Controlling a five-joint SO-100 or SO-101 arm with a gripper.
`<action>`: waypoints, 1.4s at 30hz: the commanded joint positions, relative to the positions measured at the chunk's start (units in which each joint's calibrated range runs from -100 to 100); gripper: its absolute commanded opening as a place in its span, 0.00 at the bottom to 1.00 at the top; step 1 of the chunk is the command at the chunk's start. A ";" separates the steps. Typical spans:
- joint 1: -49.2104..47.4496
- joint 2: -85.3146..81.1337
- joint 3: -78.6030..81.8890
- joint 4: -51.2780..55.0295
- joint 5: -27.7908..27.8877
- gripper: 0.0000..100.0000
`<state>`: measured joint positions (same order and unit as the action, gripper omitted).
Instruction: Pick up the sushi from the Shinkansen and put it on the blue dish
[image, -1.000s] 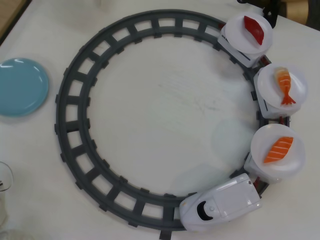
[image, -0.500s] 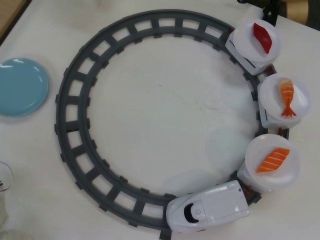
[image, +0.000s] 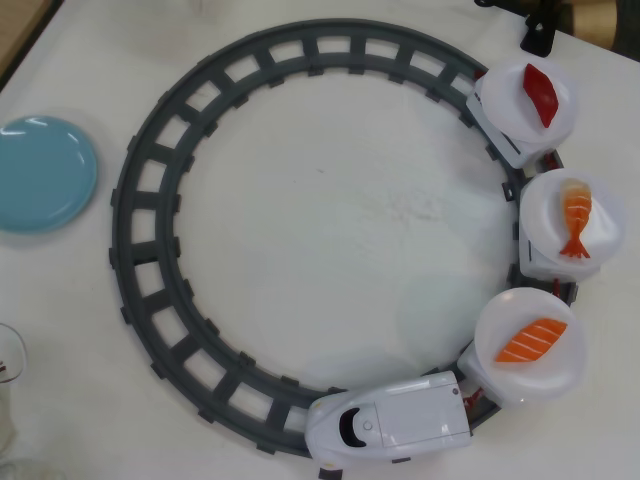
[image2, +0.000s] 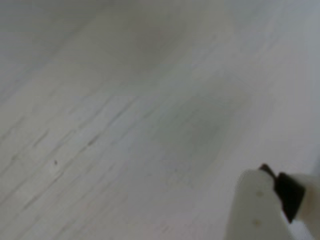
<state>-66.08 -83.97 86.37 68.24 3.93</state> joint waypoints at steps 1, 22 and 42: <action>-0.03 -0.02 -0.34 -0.68 -0.27 0.03; 0.32 -0.02 0.20 -0.68 -0.01 0.03; -0.29 1.06 -9.09 0.00 0.20 0.05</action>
<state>-66.08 -83.05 82.34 67.90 3.93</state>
